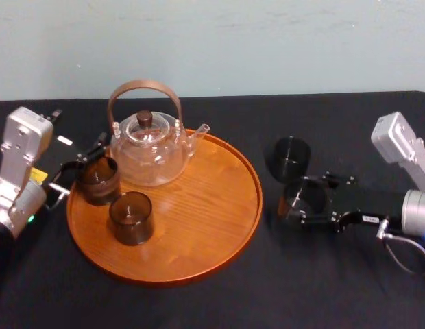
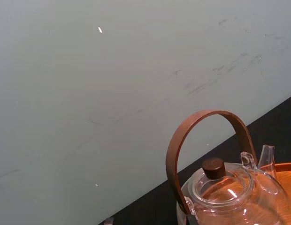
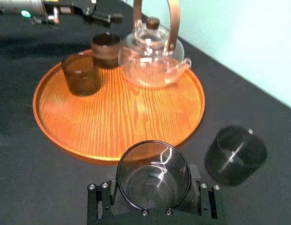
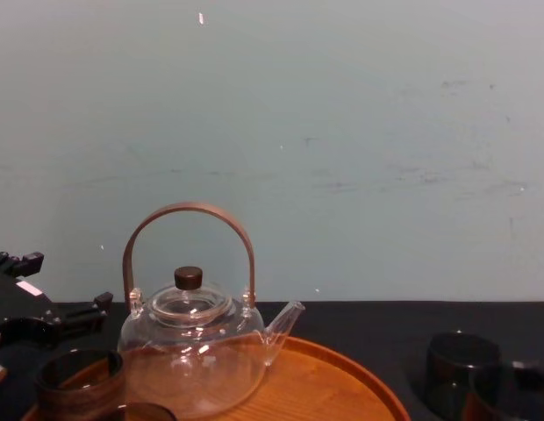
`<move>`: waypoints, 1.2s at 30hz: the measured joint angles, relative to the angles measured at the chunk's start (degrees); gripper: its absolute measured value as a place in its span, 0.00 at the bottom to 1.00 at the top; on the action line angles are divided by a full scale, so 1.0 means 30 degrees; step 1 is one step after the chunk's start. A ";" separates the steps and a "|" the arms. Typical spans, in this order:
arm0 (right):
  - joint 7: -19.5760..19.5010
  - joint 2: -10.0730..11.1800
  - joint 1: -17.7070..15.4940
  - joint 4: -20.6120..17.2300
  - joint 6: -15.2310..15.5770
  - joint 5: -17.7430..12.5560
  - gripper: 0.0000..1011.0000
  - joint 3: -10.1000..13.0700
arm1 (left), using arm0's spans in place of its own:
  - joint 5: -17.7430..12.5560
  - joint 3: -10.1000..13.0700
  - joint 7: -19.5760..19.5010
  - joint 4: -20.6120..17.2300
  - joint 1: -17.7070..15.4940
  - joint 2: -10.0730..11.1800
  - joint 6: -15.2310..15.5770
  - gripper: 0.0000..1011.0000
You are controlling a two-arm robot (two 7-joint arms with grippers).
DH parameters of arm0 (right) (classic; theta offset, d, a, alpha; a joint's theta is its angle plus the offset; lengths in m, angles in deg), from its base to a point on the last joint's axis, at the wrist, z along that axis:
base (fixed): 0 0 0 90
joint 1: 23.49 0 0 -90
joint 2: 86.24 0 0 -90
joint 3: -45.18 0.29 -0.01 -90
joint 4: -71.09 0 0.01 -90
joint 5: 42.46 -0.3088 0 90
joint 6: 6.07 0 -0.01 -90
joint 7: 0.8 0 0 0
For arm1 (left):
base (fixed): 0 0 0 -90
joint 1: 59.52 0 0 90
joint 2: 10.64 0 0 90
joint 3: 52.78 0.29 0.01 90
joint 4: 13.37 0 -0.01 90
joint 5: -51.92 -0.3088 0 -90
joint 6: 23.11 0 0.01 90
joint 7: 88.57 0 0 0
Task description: Pick up the glass from the table and place it on the tray.
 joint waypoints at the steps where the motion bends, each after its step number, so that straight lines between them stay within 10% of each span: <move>1: 0.0000 0.0000 0.0000 0.0000 0.0000 0.0000 0.89 0.0000 | -0.0001 0.0000 0.0000 0.0001 0.0001 0.0000 0.0001 0.99; 14: 0.0575 -0.0447 0.1803 -0.0399 -0.0066 -0.0151 0.89 -0.0631 | 0.0000 -0.0001 0.0000 0.0001 -0.0001 0.0000 0.0000 0.99; 36: 0.1238 -0.3274 0.4656 0.1495 -0.0672 0.0278 0.89 -0.3297 | -0.0001 0.0000 -0.0001 0.0001 0.0000 0.0000 0.0000 0.99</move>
